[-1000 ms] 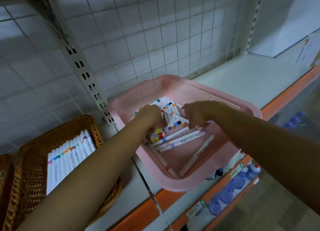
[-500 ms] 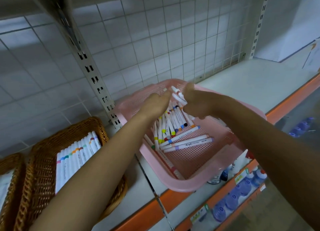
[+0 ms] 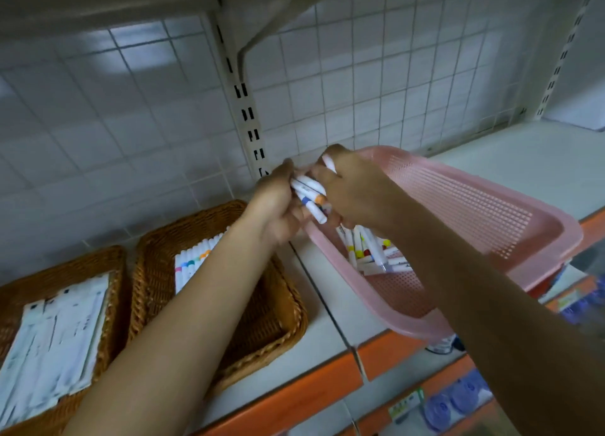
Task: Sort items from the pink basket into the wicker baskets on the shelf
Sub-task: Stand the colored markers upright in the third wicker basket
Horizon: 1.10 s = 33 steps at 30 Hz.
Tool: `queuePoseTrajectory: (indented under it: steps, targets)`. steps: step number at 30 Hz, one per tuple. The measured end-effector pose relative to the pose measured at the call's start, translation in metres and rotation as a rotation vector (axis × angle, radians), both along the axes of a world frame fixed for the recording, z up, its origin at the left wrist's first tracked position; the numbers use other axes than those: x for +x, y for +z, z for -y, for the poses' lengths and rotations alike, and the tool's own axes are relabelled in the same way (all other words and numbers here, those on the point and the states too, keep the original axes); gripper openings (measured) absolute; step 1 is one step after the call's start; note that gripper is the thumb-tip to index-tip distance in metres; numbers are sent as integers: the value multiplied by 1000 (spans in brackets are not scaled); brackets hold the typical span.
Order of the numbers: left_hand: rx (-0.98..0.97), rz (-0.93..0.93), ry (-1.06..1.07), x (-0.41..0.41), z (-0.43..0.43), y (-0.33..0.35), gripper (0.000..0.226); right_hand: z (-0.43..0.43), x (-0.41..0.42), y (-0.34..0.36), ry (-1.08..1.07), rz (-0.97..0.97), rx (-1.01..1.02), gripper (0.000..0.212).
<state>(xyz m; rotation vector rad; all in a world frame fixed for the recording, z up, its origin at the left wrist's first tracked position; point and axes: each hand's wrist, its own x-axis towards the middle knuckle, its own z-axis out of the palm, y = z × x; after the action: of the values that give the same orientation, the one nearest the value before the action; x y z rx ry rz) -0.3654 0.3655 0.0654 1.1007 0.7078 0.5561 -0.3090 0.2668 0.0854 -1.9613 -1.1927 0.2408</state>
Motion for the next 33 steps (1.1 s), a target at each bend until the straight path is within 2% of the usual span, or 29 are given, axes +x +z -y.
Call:
queuePoseTrajectory:
  steps: [4,7,9,12,14,16,20,24,26,30,32,33]
  targets:
    - [82,-29,77,-35,-23,-4,35,-20,-16,5,-73,-239,194,29]
    - [180,-112,-50,-63,-28,-14,25,-35,-33,7,-43,-529,263,21]
    - [210,-130,-144,-78,-25,-16,18,-46,-42,2,4,-679,315,26]
    - [172,-51,-220,-100,-19,-13,12,-65,-55,-8,4,-739,398,33]
    - [224,-62,-200,-112,-20,-14,7,-76,-61,-15,-23,-781,428,41]
    - [292,-120,-144,-122,-24,-18,5,-85,-69,-21,31,-834,416,33]
    - [246,-209,31,-135,-43,-27,6,-99,-83,-34,100,-772,229,12]
    - [279,-347,96,-143,-61,-34,13,-103,-89,-41,81,-682,-64,11]
    - [300,-390,106,-144,-65,-37,14,-104,-88,-45,90,-664,-134,13]
    - [300,-400,109,-141,-70,-45,12,-116,-82,-54,49,-591,-214,3]
    - [253,-349,138,-140,-71,-49,13,-129,-77,-60,-11,-454,-244,10]
    - [221,-320,155,-140,-72,-50,13,-136,-75,-62,-19,-307,-292,11]
